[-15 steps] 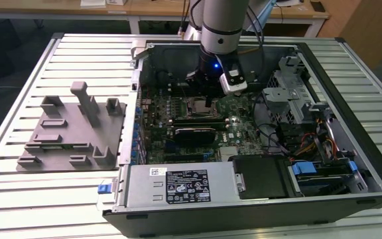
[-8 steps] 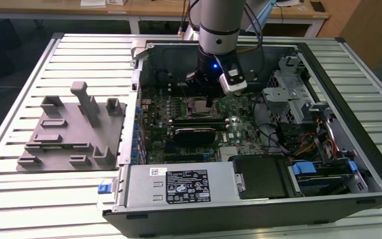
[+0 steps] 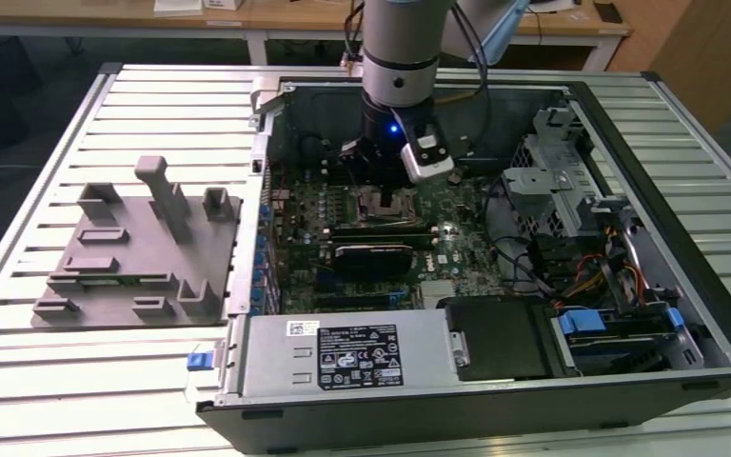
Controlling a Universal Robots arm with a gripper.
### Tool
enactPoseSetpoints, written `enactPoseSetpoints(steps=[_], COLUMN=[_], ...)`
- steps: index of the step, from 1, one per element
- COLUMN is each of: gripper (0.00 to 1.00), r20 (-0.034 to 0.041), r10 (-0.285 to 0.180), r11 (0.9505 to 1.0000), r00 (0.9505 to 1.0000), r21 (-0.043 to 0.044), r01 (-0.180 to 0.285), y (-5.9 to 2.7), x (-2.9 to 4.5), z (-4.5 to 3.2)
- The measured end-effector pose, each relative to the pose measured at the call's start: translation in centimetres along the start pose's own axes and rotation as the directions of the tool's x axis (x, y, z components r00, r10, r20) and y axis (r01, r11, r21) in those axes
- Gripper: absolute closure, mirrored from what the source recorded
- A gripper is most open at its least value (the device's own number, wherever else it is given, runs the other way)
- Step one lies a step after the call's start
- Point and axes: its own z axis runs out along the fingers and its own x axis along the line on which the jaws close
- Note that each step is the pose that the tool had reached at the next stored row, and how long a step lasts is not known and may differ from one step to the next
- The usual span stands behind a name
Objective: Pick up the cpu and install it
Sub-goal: 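Close the cpu cover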
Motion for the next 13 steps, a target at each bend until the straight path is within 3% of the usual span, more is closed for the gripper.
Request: enactPoseSetpoints(steps=[13], gripper=[0.89], r20=[0.0169], r10=[-0.014], r11=[0.9997], r00=[0.9998], r21=[-0.0185], r01=[0.015], y=[-0.37], x=[2.24], z=[1.01])
